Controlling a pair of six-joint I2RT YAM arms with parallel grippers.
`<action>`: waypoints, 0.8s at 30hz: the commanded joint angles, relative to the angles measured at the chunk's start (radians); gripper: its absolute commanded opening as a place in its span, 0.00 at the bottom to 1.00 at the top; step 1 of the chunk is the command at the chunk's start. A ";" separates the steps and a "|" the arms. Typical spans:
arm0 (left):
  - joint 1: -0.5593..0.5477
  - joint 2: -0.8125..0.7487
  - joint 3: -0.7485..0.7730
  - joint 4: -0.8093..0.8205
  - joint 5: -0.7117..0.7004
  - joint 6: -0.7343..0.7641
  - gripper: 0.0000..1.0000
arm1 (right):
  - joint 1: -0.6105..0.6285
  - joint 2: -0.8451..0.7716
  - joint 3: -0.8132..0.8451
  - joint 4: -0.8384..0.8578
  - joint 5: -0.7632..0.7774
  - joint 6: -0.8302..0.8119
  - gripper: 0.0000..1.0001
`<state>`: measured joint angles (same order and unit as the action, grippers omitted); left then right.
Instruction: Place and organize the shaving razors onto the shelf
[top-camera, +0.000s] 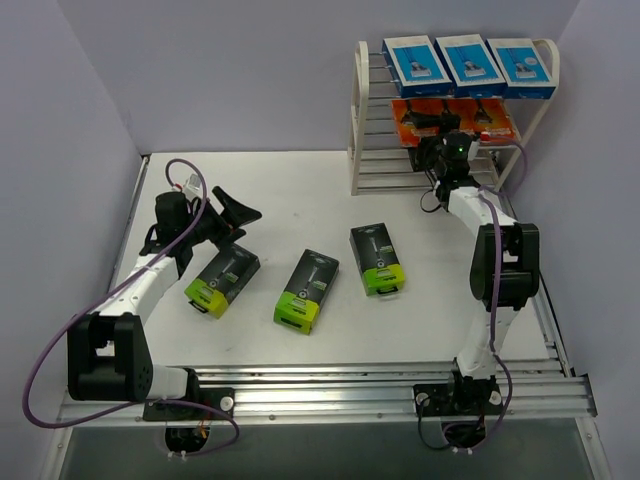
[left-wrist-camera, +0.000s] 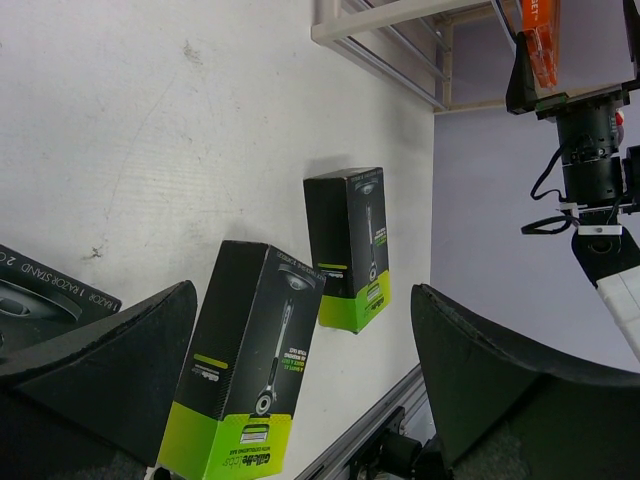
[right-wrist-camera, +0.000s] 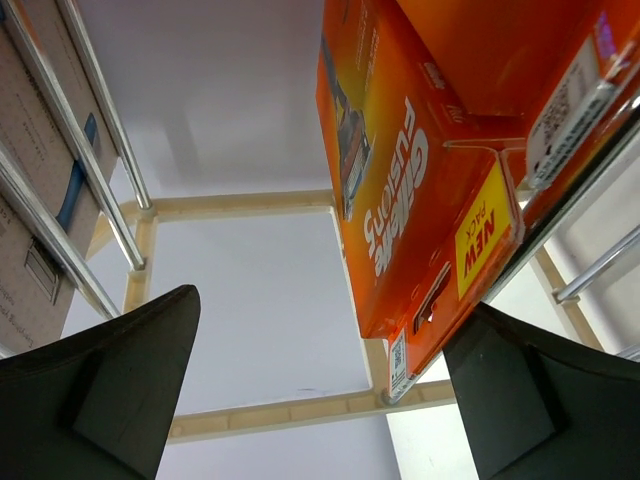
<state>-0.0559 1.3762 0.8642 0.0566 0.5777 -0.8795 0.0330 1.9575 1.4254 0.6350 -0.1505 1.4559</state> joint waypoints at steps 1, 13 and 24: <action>0.008 -0.012 0.004 0.042 0.011 0.001 0.96 | -0.005 -0.026 0.044 -0.100 -0.027 -0.051 1.00; 0.014 -0.009 0.004 0.042 0.016 -0.004 0.96 | -0.007 -0.006 0.148 -0.261 -0.050 -0.100 1.00; 0.019 -0.009 0.001 0.046 0.021 -0.007 0.96 | -0.012 0.009 0.227 -0.330 -0.073 -0.132 1.00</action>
<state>-0.0444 1.3762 0.8623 0.0570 0.5816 -0.8845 0.0311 1.9614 1.5929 0.3176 -0.2005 1.3491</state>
